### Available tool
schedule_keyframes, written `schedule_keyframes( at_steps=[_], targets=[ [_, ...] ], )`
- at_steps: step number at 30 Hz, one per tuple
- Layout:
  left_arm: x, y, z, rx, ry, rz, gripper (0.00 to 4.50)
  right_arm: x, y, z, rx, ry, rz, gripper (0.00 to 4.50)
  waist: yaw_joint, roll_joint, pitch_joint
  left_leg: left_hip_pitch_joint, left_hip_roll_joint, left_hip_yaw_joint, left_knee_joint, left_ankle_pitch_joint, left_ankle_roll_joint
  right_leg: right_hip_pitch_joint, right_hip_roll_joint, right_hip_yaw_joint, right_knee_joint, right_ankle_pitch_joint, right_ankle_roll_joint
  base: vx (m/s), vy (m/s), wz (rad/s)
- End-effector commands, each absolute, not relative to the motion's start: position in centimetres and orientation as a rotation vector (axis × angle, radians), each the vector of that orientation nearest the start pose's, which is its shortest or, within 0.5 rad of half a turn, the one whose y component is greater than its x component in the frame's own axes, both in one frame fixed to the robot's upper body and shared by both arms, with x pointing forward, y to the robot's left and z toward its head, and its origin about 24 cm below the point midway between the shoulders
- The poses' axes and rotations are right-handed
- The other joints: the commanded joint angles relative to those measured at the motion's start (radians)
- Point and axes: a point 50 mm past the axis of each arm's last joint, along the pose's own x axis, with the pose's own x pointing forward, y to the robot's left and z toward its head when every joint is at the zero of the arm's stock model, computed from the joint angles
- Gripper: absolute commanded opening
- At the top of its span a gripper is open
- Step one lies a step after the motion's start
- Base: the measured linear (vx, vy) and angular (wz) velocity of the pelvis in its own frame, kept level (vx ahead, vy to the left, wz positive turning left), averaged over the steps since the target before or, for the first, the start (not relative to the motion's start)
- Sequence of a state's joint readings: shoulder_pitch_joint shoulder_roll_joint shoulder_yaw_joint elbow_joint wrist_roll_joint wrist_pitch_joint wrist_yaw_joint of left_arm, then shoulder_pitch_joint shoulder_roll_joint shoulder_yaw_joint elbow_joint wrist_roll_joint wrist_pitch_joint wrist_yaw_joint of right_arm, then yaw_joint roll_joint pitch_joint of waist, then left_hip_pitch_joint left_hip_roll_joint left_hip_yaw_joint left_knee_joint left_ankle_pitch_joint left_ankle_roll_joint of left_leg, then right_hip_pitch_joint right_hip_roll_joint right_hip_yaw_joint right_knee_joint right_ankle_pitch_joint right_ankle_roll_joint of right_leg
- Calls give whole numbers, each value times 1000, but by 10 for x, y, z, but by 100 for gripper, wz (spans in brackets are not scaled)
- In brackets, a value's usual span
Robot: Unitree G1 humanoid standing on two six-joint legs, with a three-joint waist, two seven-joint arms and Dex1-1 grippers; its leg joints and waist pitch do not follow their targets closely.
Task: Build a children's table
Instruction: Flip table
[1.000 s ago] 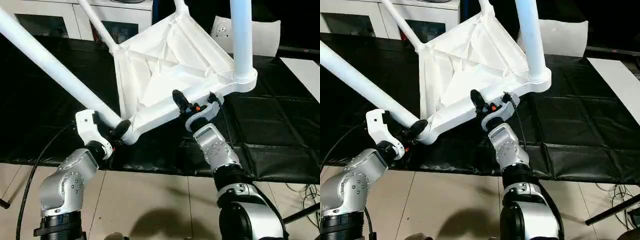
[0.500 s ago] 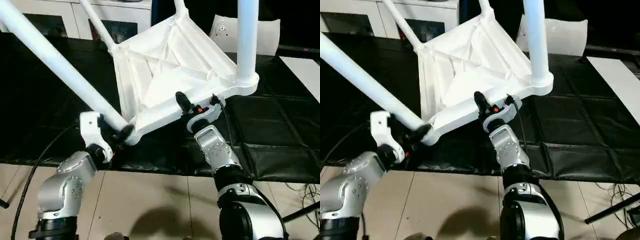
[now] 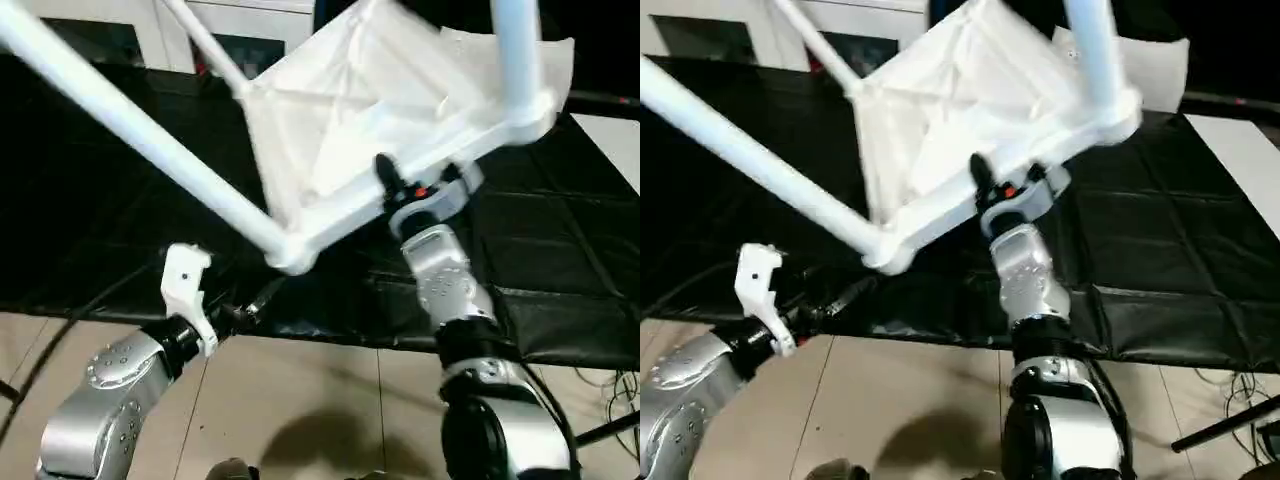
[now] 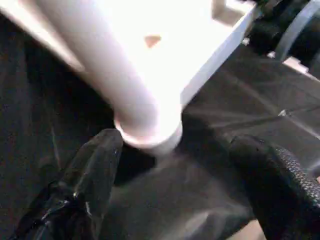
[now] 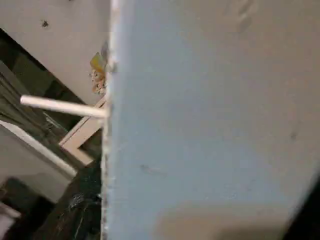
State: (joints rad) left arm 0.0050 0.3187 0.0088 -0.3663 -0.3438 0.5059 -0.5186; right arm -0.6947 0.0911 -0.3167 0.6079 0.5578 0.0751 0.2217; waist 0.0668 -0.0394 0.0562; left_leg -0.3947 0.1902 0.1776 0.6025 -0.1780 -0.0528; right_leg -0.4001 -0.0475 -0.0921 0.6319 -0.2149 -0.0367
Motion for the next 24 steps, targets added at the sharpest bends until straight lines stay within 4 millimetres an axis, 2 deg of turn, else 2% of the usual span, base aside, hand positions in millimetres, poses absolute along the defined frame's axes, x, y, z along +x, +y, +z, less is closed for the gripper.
schedule_keyframes(
  at_steps=[1, 4, 5, 7, 8, 9, 11, 13, 14, 17, 19, 20, 21, 22, 23, 24],
  targets=[
    [239, 152, 99, 105, 68, -646, 415, 364, -143, 140, 552, -280, 159, 204, -6, 10, -70, 33, 52, -11, -62, -30, 26, 55, -86, 69, -58, 39, -124, 0, 0, 0],
    [242, 151, 102, 161, 36, -638, 416, 359, -148, 142, 501, -295, 138, 203, -8, 6, -70, 29, 49, -9, -63, -53, 15, 59, -91, 72, -59, 11, -111, 0, 0, 0],
    [244, 148, 106, 199, 6, -645, 417, 354, -152, 145, 450, -308, 114, 203, -8, 12, -69, 33, 49, -9, -63, -68, 7, 55, -89, 72, -63, -16, -99, 0, 0, 0],
    [248, 143, 115, 278, -47, -669, 417, 347, -160, 149, 374, -326, 63, 203, -2, 13, -71, 37, 50, -10, -63, -65, -8, 52, -85, 73, -62, -15, -77, 0, 0, 0],
    [248, 141, 119, 302, -67, -677, 417, 344, -163, 151, 341, -328, 41, 203, -3, 10, -70, 34, 49, -11, -65, -65, -10, 53, -84, 73, -62, -13, -75, 0, 0, 0],
    [249, 140, 123, 320, -82, -682, 417, 342, -165, 152, 320, -332, 26, 203, -1, 12, -70, 37, 49, -10, -65, -76, -20, 51, -84, 73, -62, -17, -72, 0, 0, 0],
    [249, 138, 127, 348, -99, -689, 417, 340, -167, 154, 296, -335, 10, 203, -4, 8, -68, 30, 46, -11, -67, -96, -27, 57, -86, 73, -63, -39, -71, 0, 0, 0],
    [253, 134, 140, 419, -146, -711, 417, 334, -173, 157, 201, -323, -43, 202, -5, 7, -66, 33, 45, -10, -66, -115, -33, 52, -84, 74, -69, -85, -57, 0, 0, 0],
    [253, 134, 140, 419, -146, -711, 417, 334, -173, 157, 201, -323, -43, 200, -8, 3, -66, 30, 44, -11, -67, -112, -34, 54, -83, 75, -69, -88, -54, 0, 0, 0],
    [258, 133, 152, 457, -182, -709, 417, 331, -174, 161, 153, -311, -62, 199, -14, 3, -66, 29, 41, -11, -66, -116, -35, 54, -83, 74, -71, -108, -52, 0, 0, 0],
    [265, 133, 173, 550, -246, -697, 417, 329, -175, 167, 49, -290, -92, 198, -19, 2, -64, 27, 39, -13, -65, -115, -36, 54, -80, 73, -72, -113, -48, 0, 0, 0],
    [266, 133, 177, 570, -259, -695, 417, 328, -176, 168, 27, -286, -101, 198, -18, 2, -68, 28, 38, -12, -63, -111, -36, 55, -80, 73, -69, -107, -49, 0, 0, 0],
    [268, 134, 186, 604, -287, -687, 417, 329, -176, 169, 2, -282, -112, 197, -22, 1, -67, 27, 37, -11, -62, -111, -38, 54, -79, 74, -68, -106, -51, 0, 0, 0],
    [268, 134, 186, 604, -287, -687, 417, 329, -176, 169, 2, -282, -112, 197, -22, 2, -64, 28, 38, -13, -64, -116, -40, 53, -80, 74, -70, -119, -50, 0, 0, 0],
    [272, 135, 203, 641, -344, -664, 417, 331, -176, 172, -28, -273, -124, 197, -24, 2, -64, 25, 37, -12, -62, -124, -42, 55, -82, 75, -71, -128, -50, 0, 0, 0],
    [272, 135, 204, 643, -347, -663, 417, 331, -176, 173, -29, -273, -124, 197, -25, 2, -64, 27, 36, -11, -62, -125, -44, 53, -80, 75, -72, -137, -49, 0, 0, 0]
  ],
)
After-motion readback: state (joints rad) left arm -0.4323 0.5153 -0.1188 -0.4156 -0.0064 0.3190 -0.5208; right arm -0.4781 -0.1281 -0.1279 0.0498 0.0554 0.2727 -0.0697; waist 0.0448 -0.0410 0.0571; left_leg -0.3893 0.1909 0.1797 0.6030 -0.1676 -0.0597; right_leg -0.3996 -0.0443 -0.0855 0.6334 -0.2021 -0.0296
